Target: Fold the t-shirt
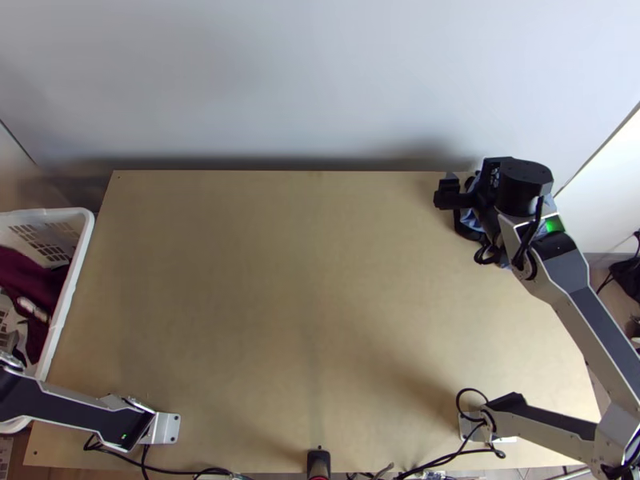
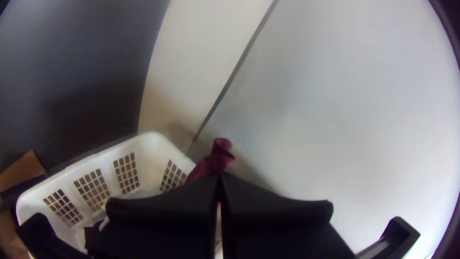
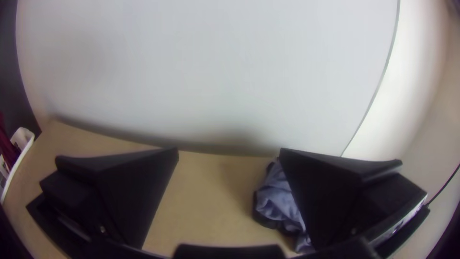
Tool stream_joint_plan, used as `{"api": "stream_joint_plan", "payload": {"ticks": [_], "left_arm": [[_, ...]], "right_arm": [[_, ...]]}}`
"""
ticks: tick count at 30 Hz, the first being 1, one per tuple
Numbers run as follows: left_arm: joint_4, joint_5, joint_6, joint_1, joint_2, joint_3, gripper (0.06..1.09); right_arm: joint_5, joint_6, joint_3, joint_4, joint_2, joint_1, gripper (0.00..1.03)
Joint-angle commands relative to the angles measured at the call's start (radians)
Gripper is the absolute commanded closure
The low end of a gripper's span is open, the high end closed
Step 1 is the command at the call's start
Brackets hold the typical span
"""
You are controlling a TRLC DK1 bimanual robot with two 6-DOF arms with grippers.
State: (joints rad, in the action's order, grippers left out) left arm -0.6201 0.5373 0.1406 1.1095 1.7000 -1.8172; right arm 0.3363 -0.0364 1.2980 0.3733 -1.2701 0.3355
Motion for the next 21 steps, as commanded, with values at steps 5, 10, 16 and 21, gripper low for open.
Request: {"api": "stream_joint_plan", "payload": {"ticks": [5,10,16,21], "left_arm": [[-0.082,0.029,0.172,-0.004,-0.076,-0.266,1.05],[-0.089,0.030,0.218,-0.007,-0.109,-0.278,1.05],[-0.049,0.020,0.287,-0.014,-0.097,-0.280,1.05],[-0.021,-0.034,0.318,-0.023,-0.106,-0.312,1.05]], "right_arm": [[0.000,-0.002,-0.071,-0.027,0.057,-0.018,0.05],[0.000,0.000,-0.094,-0.047,0.078,-0.020,0.05],[0.000,-0.003,-0.103,-0.048,0.100,-0.020,0.05],[-0.002,-0.005,-0.129,-0.068,0.117,-0.020,0.05]]}}
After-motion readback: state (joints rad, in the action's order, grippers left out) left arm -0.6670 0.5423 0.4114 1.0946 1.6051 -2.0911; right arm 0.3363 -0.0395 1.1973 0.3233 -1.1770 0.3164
